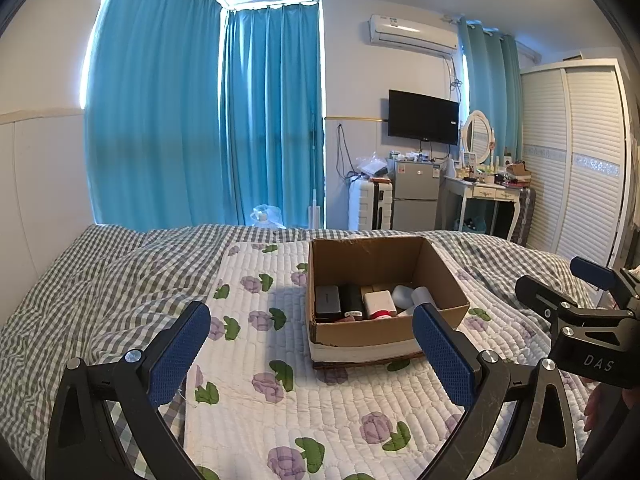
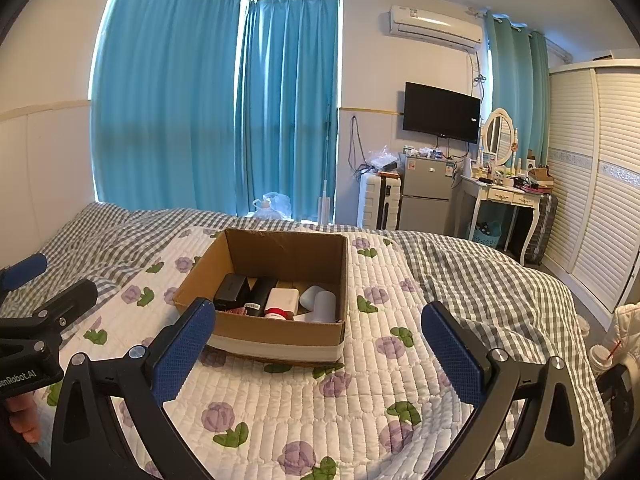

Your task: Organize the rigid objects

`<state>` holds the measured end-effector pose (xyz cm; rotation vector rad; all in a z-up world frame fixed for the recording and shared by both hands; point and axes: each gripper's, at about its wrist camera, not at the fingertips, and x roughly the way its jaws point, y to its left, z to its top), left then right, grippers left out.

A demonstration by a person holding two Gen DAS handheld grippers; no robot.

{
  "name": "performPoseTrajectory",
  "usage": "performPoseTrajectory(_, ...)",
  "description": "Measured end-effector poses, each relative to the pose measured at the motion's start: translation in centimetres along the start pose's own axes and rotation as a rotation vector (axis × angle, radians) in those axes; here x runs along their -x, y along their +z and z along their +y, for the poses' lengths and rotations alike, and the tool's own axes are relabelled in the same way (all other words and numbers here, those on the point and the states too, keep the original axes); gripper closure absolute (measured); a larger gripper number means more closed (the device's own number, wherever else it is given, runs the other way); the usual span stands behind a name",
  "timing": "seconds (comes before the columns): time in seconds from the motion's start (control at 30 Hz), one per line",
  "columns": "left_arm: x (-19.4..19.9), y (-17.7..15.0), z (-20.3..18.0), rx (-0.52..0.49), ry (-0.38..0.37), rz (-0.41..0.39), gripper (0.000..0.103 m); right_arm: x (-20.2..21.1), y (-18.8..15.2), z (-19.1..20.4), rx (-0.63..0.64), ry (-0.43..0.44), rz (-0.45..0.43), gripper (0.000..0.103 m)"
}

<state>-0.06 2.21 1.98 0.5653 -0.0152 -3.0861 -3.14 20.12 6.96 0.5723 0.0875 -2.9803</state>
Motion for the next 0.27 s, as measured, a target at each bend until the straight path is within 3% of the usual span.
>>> performPoseTrajectory(0.27,0.0,-0.1,0.05,0.001,-0.003,0.009,0.0,-0.3,-0.23,-0.04,-0.008,0.005,0.015,0.0)
